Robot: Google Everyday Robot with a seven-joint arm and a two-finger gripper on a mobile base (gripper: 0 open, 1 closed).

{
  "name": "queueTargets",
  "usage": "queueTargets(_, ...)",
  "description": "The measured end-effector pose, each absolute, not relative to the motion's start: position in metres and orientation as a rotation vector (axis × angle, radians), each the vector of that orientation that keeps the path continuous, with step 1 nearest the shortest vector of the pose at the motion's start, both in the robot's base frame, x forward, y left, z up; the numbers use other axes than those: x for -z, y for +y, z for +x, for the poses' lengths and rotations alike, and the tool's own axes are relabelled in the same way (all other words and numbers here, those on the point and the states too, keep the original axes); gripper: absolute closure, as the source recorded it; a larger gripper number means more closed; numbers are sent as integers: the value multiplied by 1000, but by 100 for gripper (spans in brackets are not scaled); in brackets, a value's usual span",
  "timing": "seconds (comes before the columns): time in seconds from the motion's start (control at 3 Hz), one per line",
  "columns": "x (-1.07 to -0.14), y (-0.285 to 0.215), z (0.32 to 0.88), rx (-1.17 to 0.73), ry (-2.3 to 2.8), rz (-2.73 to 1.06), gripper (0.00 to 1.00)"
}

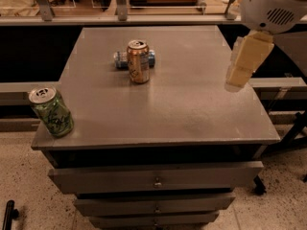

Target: Move orange can near green can

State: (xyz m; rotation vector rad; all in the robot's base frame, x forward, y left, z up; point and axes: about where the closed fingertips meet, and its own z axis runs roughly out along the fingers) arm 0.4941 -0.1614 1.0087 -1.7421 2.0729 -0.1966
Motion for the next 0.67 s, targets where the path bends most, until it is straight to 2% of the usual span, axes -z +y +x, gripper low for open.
queueTargets(0.67,-1006,-153,501,216,2029,-1761,0)
